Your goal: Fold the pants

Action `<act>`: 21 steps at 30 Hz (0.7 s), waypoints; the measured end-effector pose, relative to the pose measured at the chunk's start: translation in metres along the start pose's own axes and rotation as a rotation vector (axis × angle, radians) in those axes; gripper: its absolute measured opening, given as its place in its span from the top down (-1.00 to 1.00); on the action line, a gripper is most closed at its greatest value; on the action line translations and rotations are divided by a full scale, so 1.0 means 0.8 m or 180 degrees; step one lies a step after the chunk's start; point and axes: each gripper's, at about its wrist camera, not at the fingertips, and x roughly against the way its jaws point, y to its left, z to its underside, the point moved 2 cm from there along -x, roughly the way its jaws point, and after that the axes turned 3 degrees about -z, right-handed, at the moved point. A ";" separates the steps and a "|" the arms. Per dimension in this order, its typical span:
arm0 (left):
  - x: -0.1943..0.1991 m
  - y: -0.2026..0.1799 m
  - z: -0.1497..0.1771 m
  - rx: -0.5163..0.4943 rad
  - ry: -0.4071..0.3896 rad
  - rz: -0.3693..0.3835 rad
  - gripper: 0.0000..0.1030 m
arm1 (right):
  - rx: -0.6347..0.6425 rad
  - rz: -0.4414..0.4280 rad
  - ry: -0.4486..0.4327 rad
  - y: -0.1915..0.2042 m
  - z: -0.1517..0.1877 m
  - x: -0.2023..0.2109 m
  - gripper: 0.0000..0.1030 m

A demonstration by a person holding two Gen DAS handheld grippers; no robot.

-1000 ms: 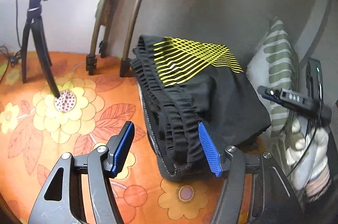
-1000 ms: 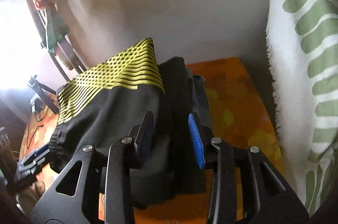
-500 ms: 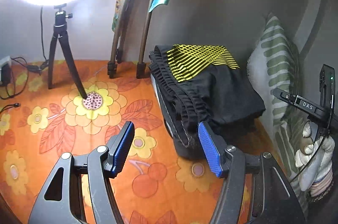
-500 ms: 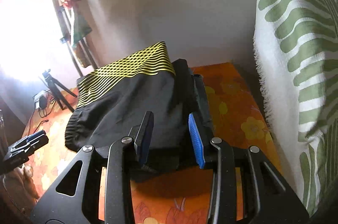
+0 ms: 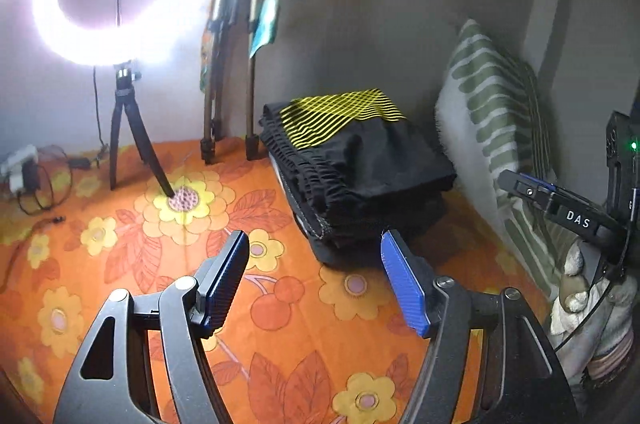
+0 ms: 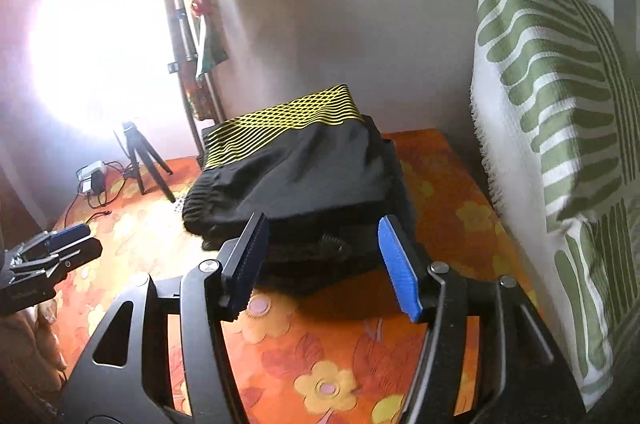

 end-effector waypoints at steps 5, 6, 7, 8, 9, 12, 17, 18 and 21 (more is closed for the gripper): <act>0.030 -0.012 0.008 -0.0159 -0.0106 -0.0010 -0.33 | 0.0060 0.0055 -0.0066 0.022 0.021 0.026 -0.35; 0.035 -0.014 0.011 -0.0192 -0.0134 -0.0031 -0.34 | 0.0074 0.0088 -0.0085 0.027 0.025 0.031 -0.35; 0.039 -0.015 0.013 -0.0195 -0.0146 -0.0029 -0.36 | 0.0073 0.0096 -0.0095 0.029 0.027 0.035 -0.37; 0.041 -0.015 0.015 -0.0186 -0.0146 -0.0012 -0.44 | 0.0056 0.0086 -0.0101 0.033 0.031 0.039 -0.38; 0.044 -0.015 0.017 -0.0168 -0.0143 0.0016 -0.47 | 0.0035 0.0085 -0.0103 0.035 0.034 0.041 -0.42; 0.049 -0.015 0.026 -0.0140 -0.0125 0.0054 -0.47 | 0.0025 0.0142 -0.0118 0.042 0.044 0.047 -0.50; 0.053 -0.013 0.041 -0.0087 -0.0061 0.0045 -0.48 | 0.0111 0.0277 -0.0067 0.060 0.056 0.053 -0.52; 0.053 -0.014 0.042 -0.0102 -0.0045 0.0040 -0.48 | 0.0100 0.0276 -0.0057 0.063 0.057 0.055 -0.56; 0.056 -0.014 0.045 -0.0116 -0.0044 0.0024 -0.48 | 0.0134 0.0355 -0.0083 0.071 0.059 0.063 -0.67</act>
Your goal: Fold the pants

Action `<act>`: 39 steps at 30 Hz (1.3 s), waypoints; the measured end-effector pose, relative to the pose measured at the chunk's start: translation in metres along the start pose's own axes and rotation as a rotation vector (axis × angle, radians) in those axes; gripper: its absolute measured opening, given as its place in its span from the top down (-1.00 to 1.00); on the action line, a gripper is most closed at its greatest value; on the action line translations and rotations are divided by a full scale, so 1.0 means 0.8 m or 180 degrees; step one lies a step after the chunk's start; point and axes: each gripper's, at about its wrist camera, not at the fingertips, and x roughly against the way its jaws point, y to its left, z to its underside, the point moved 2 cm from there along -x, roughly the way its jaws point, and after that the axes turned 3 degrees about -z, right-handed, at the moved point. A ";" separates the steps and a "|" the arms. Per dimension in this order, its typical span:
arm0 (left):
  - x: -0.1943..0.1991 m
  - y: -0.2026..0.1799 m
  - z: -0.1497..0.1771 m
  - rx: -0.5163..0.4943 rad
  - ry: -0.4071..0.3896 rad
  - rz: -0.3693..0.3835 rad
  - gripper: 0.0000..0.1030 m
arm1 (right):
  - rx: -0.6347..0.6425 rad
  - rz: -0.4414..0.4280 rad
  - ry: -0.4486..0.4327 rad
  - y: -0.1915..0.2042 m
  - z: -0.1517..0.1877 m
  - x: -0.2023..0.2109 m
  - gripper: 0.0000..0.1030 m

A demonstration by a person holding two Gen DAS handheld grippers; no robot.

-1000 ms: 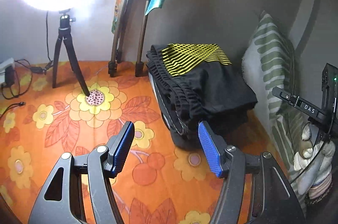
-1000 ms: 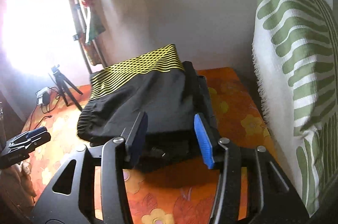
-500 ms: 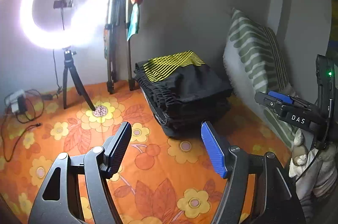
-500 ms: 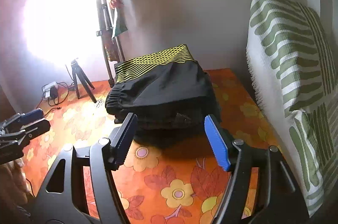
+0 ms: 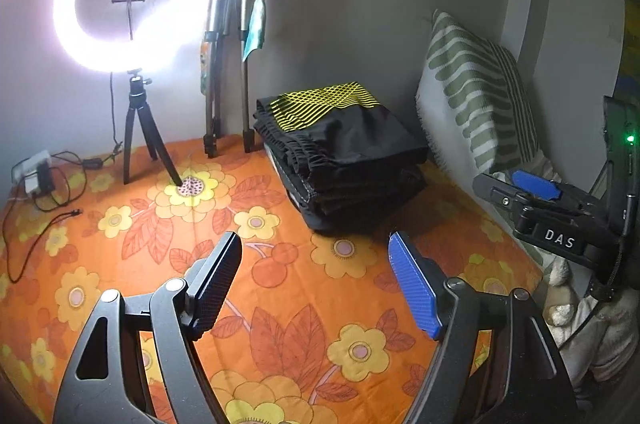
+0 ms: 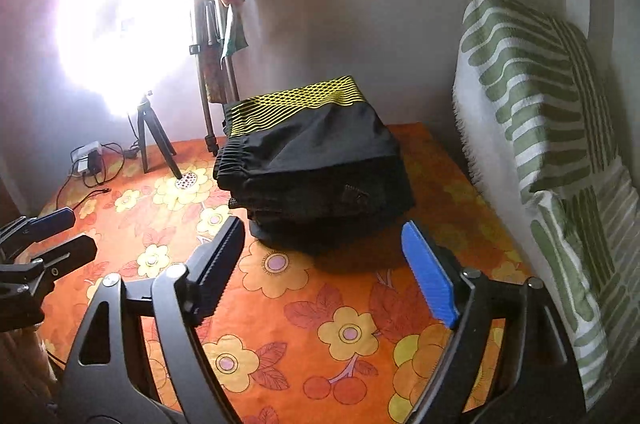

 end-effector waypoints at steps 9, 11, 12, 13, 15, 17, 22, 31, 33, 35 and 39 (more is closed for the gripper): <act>0.008 -0.004 0.014 -0.0036 -0.0057 0.0042 -0.49 | -0.0241 0.0181 -0.0082 -0.008 0.013 0.011 -0.78; 0.009 -0.005 0.016 -0.0058 -0.0070 0.0010 -0.49 | -0.0241 0.0203 -0.0062 -0.010 0.018 0.007 -0.78; 0.011 -0.005 0.018 -0.0070 -0.0084 -0.0027 -0.49 | -0.0233 0.0213 -0.0058 -0.010 0.019 0.006 -0.78; 0.011 -0.005 0.019 -0.0078 -0.0091 -0.0044 -0.49 | -0.0221 0.0224 -0.0057 -0.010 0.021 0.005 -0.78; 0.011 -0.004 0.021 -0.0094 -0.0104 -0.0079 -0.49 | -0.0179 0.0251 -0.0057 -0.009 0.024 0.002 -0.78; 0.011 -0.003 0.023 -0.0087 -0.0097 -0.0116 -0.49 | -0.0143 0.0253 -0.0050 -0.005 0.025 -0.001 -0.78; 0.009 0.001 0.027 -0.0059 -0.0056 -0.0191 -0.50 | -0.0108 0.0236 -0.0049 0.001 0.028 -0.004 -0.78; 0.010 0.003 0.025 -0.0029 -0.0060 -0.0283 -0.50 | -0.0127 0.0254 -0.0180 0.004 0.025 0.002 -0.90; 0.010 0.003 0.025 -0.0029 -0.0057 -0.0301 -0.62 | -0.0102 0.0251 -0.0203 0.006 0.024 0.003 -0.92; 0.010 0.004 0.026 -0.0015 -0.0065 -0.0320 -0.63 | -0.0082 0.0256 -0.0218 0.009 0.024 0.003 -0.96; 0.011 0.007 0.027 -0.0002 -0.0077 -0.0381 -0.66 | -0.0051 0.0258 -0.0256 0.011 0.024 0.005 -0.99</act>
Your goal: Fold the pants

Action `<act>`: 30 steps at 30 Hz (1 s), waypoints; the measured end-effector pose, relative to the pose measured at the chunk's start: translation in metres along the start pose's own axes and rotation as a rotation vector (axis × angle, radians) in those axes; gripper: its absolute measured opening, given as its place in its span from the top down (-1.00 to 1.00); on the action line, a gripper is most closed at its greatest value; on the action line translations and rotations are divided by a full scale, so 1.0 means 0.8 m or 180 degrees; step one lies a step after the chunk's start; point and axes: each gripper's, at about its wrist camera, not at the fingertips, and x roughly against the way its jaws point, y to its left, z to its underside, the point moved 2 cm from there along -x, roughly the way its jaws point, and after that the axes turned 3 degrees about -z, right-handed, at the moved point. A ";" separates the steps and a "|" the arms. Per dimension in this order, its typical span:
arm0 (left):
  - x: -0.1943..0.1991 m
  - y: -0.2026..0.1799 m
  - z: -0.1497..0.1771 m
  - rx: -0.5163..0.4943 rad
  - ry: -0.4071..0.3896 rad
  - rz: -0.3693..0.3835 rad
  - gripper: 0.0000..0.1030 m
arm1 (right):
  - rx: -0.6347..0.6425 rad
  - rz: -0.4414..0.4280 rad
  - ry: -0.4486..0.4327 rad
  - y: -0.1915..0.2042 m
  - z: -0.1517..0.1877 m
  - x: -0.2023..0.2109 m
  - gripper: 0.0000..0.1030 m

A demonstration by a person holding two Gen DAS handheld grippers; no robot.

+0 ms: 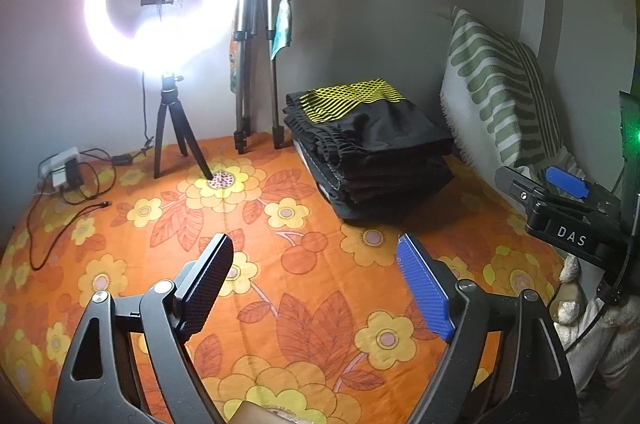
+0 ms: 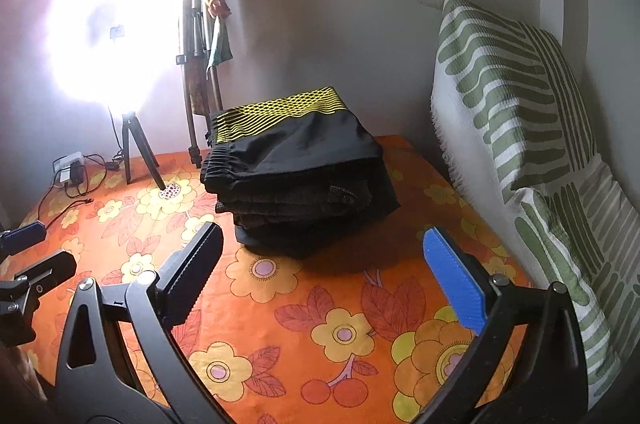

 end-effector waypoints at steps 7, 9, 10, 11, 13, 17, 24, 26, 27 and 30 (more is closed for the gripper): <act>-0.001 0.003 0.000 0.0001 0.0003 -0.0041 -0.68 | 0.0009 0.0049 -0.0070 -0.003 -0.001 0.003 -1.00; 0.000 0.002 0.000 -0.0016 -0.0003 -0.0049 -0.68 | 0.0003 0.0057 -0.0073 -0.003 -0.001 0.003 -1.00; 0.001 0.002 0.000 -0.0025 -0.0011 -0.0050 -0.68 | 0.0001 0.0059 -0.0078 -0.003 -0.001 0.003 -1.00; 0.002 0.002 0.000 -0.0031 -0.0019 -0.0051 -0.68 | 0.0003 0.0057 -0.0078 -0.003 -0.001 0.003 -1.00; 0.003 0.001 0.000 -0.0032 -0.0016 -0.0050 -0.68 | 0.0005 0.0063 -0.0085 -0.003 -0.001 0.004 -1.00; 0.005 0.001 0.000 -0.0026 -0.0008 -0.0031 -0.68 | 0.0003 0.0063 -0.0090 -0.003 -0.002 0.004 -1.00; 0.006 0.001 0.000 -0.0029 -0.0020 -0.0032 -0.68 | 0.0006 0.0078 -0.0131 -0.001 -0.005 0.008 -1.00; 0.006 0.001 0.000 -0.0026 -0.0025 -0.0034 -0.68 | 0.0008 0.0081 -0.0139 0.000 -0.005 0.009 -1.00; 0.006 0.001 0.000 -0.0026 -0.0030 -0.0040 -0.68 | 0.0008 0.0081 -0.0141 0.000 -0.005 0.009 -1.00; 0.009 0.001 -0.001 -0.0040 -0.0043 -0.0056 -0.68 | 0.0008 0.0080 -0.0139 0.000 -0.005 0.009 -1.00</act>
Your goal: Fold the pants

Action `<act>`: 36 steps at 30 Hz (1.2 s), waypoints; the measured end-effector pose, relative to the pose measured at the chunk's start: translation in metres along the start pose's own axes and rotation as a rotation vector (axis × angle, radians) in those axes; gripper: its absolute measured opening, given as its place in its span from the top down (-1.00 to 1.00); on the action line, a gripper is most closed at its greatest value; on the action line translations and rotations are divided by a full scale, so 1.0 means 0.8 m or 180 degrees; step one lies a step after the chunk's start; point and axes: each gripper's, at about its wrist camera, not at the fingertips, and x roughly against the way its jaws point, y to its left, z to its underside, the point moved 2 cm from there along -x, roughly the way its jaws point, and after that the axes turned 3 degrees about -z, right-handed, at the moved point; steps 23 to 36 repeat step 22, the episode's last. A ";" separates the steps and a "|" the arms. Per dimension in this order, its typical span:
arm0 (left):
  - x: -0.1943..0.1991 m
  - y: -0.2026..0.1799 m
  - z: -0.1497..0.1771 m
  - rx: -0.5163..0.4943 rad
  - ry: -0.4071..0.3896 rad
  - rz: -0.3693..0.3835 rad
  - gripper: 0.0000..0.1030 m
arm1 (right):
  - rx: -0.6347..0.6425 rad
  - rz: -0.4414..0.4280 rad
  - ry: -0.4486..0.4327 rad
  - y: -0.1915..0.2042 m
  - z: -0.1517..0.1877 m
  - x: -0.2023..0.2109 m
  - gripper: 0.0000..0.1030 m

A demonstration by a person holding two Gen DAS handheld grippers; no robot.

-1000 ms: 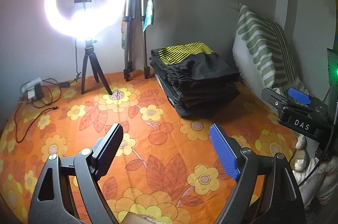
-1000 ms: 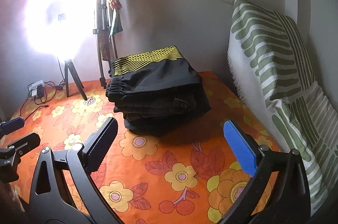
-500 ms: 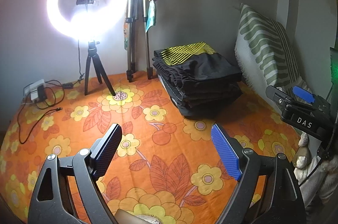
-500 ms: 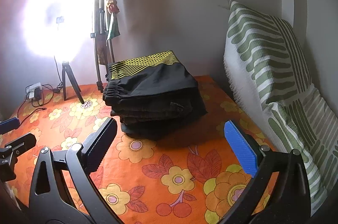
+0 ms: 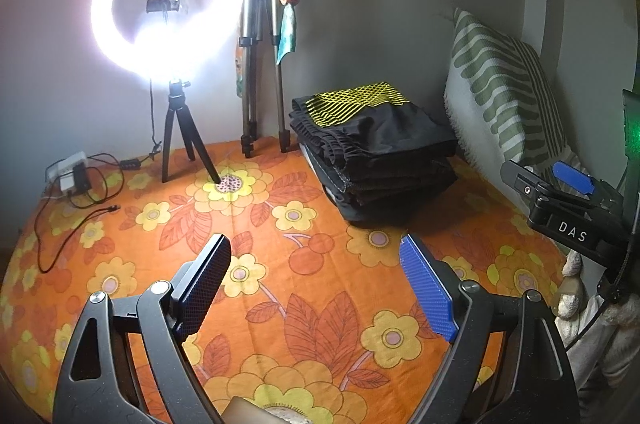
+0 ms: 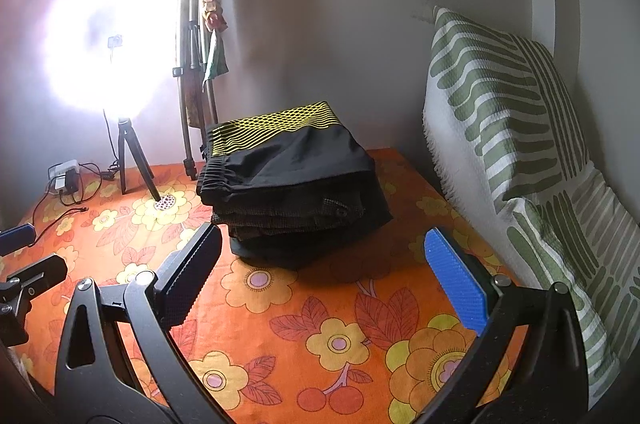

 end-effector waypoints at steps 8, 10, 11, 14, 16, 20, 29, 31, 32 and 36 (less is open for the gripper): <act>0.007 -0.005 0.000 -0.0136 -0.0072 -0.0140 -0.68 | 0.0004 0.0006 -0.0002 0.002 0.001 0.002 -1.00; 0.007 -0.005 0.000 -0.0143 -0.0065 -0.0141 -0.68 | 0.0003 0.0009 -0.0002 0.002 0.001 0.002 -1.00; 0.007 -0.006 0.001 -0.0137 -0.0062 -0.0136 -0.68 | 0.0003 0.0009 -0.0002 0.002 0.001 0.002 -1.00; 0.006 -0.005 0.002 -0.0127 -0.0066 -0.0149 -0.68 | 0.0001 0.0010 -0.0001 0.003 0.001 0.002 -1.00; 0.007 -0.005 0.003 -0.0130 -0.0090 -0.0169 -0.68 | 0.0006 0.0010 0.0002 0.003 0.001 0.002 -1.00; 0.008 -0.005 0.003 -0.0142 -0.0113 -0.0178 -0.68 | 0.0009 0.0004 -0.0002 0.005 0.002 0.002 -1.00; 0.008 -0.004 0.003 -0.0159 -0.0099 -0.0162 -0.68 | 0.0004 0.0002 -0.0002 0.005 0.002 0.003 -1.00; 0.008 -0.004 0.003 -0.0159 -0.0099 -0.0162 -0.68 | 0.0004 0.0002 -0.0002 0.005 0.002 0.003 -1.00; 0.008 -0.004 0.003 -0.0159 -0.0099 -0.0162 -0.68 | 0.0004 0.0002 -0.0002 0.005 0.002 0.003 -1.00; 0.008 -0.004 0.003 -0.0159 -0.0099 -0.0162 -0.68 | 0.0004 0.0002 -0.0002 0.005 0.002 0.003 -1.00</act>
